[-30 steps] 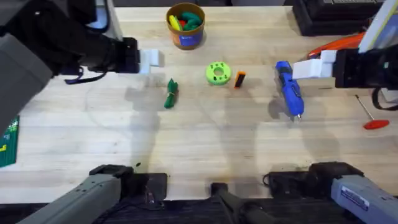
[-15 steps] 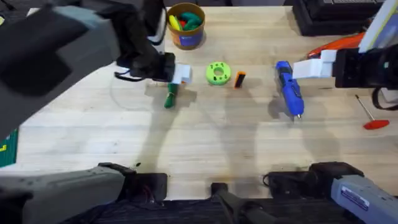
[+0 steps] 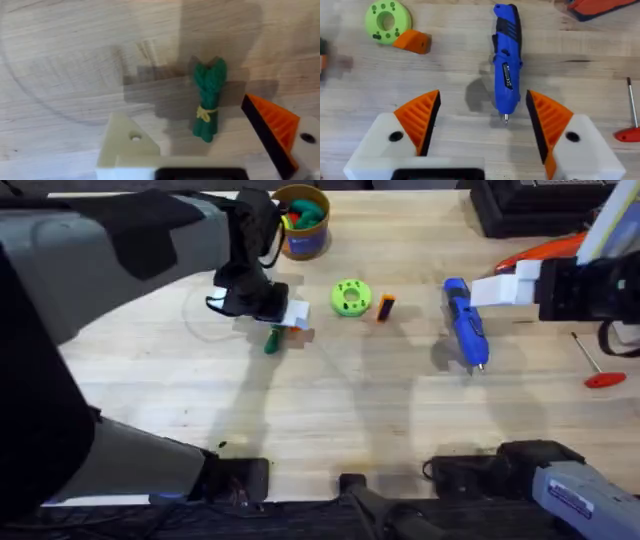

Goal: Pick up the gripper from the table and insert it into the empty holder that is missing its gripper. Then pick up a screw, insert it into the mounting hole, and use the screwdriver to tighten it. Finally, clean up the table by picking up the vegetable and placing it into the bucket.

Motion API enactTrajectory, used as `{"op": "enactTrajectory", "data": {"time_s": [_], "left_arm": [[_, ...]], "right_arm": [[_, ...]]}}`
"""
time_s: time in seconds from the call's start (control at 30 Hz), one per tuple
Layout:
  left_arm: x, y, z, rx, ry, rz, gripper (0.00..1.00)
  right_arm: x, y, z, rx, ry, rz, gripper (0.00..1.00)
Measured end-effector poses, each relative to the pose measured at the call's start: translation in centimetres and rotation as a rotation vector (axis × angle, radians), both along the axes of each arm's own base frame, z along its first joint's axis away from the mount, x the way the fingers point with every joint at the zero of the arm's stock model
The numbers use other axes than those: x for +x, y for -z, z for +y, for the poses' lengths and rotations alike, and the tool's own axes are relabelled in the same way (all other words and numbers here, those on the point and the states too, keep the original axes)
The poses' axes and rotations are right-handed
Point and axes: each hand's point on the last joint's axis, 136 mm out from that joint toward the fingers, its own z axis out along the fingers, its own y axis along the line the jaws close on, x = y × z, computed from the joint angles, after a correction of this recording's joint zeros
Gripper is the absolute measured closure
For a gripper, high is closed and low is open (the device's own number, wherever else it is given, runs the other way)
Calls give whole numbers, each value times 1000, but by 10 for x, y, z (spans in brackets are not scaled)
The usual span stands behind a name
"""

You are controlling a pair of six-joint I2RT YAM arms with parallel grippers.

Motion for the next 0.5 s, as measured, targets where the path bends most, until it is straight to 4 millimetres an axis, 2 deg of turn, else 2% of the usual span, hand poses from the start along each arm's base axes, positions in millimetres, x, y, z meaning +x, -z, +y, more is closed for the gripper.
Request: {"op": "enactTrajectory", "data": {"time_s": [0.17,0.37,0.5], "left_arm": [[1,7,8,-10,35,24,15],[-1,14,8,-12,73,48,29],[0,14,7,-14,84,46,274]], "right_arm": [[0,0,0,0,0,0,10],[0,0,0,0,0,0,10],[0,0,0,0,0,0,10]]}}
